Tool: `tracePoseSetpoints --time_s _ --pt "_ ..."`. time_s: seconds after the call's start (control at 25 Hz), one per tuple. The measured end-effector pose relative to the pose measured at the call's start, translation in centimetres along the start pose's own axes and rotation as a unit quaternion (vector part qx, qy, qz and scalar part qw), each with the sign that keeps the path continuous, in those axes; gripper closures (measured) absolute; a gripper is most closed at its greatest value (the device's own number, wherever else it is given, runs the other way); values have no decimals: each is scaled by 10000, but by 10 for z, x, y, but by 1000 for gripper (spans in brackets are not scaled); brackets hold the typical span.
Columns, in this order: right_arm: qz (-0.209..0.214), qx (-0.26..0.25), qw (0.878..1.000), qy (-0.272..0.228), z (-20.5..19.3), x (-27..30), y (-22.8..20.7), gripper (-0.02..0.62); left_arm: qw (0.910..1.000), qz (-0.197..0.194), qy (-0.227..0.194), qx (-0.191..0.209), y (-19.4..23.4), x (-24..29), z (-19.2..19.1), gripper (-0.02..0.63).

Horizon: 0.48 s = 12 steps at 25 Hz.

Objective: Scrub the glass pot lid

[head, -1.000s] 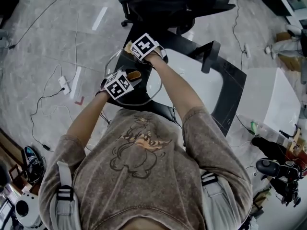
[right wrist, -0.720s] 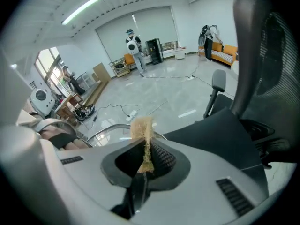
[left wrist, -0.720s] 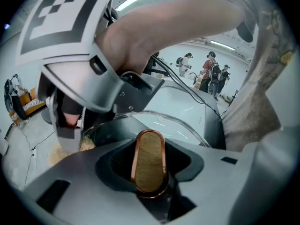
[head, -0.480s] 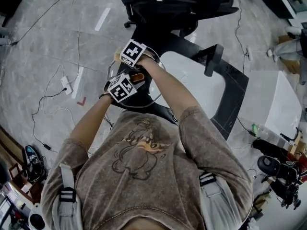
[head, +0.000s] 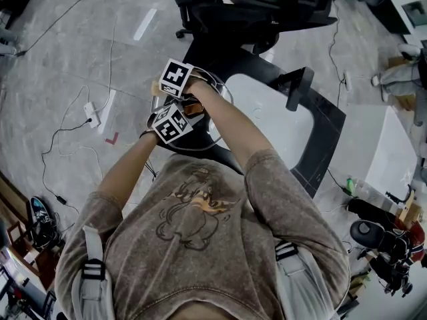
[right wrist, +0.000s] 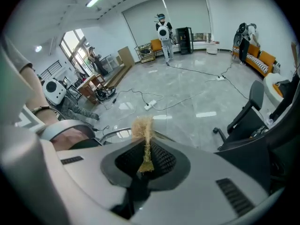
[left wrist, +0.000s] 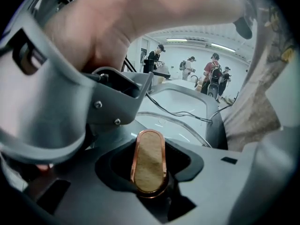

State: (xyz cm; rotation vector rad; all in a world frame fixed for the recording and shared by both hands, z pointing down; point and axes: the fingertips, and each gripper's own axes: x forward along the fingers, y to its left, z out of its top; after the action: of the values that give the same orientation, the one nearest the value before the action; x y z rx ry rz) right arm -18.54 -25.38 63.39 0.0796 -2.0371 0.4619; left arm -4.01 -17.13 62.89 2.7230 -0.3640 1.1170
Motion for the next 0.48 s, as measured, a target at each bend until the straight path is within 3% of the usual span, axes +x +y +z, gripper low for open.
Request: tracePoseSetpoints --time_s 0.2,0.48 --pt "415 35 9990 -175 4 5 17 552 10000 7 -21 15 0 -1 1 426" --pt "516 80 9984 -235 5 6 18 552 10000 14 -34 13 0 0 1 426"
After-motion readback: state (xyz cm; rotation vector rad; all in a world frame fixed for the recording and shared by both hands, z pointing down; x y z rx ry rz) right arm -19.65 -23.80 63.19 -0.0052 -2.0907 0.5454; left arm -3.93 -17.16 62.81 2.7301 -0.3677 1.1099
